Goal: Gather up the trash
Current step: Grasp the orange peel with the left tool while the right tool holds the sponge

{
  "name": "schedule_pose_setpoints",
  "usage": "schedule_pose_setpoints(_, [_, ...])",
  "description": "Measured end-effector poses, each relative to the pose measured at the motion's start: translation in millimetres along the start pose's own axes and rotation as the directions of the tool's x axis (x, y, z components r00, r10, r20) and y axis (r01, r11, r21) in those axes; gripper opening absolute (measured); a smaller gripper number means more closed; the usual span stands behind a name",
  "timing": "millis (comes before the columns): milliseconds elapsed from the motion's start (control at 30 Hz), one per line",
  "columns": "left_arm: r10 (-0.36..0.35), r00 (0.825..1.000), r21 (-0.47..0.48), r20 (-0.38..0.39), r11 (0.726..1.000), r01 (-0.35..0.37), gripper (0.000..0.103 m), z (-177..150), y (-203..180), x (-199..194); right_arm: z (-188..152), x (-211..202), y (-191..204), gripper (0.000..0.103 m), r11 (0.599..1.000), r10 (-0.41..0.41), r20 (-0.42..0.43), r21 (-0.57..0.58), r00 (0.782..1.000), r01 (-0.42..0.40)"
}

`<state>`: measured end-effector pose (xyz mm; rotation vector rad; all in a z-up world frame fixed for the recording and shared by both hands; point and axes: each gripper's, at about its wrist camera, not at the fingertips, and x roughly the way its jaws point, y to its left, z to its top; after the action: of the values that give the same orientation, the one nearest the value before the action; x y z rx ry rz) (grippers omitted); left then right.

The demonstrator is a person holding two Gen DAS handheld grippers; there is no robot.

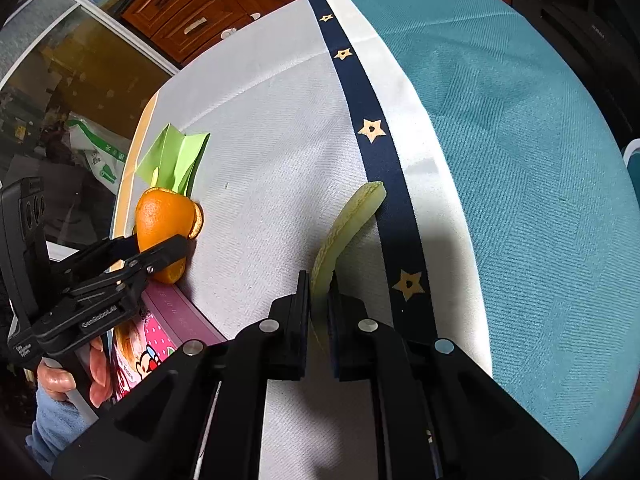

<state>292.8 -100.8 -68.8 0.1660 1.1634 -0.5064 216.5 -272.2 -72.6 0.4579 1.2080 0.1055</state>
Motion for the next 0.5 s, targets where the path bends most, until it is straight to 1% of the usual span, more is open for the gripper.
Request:
schedule_pose_setpoints(33, [0.012,1.000,0.012,0.011,1.000,-0.012,0.027,-0.7,-3.4,-2.4,-0.5,-0.4,-0.3,0.008,1.000,-0.001,0.000,-0.001,1.000,0.001])
schedule_pose_setpoints(100, [0.009,1.000,0.016,0.014,1.000,-0.010,0.021,-1.2,-6.0,-5.5,-0.7,-1.0,0.2,0.008,1.000,-0.005,-0.002,-0.005,1.000,0.005])
schedule_pose_setpoints(300, [0.028,0.999,0.026,0.025,0.999,-0.028,0.019,-5.4,-13.0,-18.5,-4.7,-12.7,6.2,0.008,1.000,0.003,0.018,-0.024,1.000,-0.003])
schedule_pose_setpoints(500, [0.032,0.997,0.014,0.072,0.999,-0.033,0.019,-2.9,-17.1,-45.1,-9.5,-35.1,4.3,0.008,0.999,0.020,0.054,-0.026,0.998,-0.018])
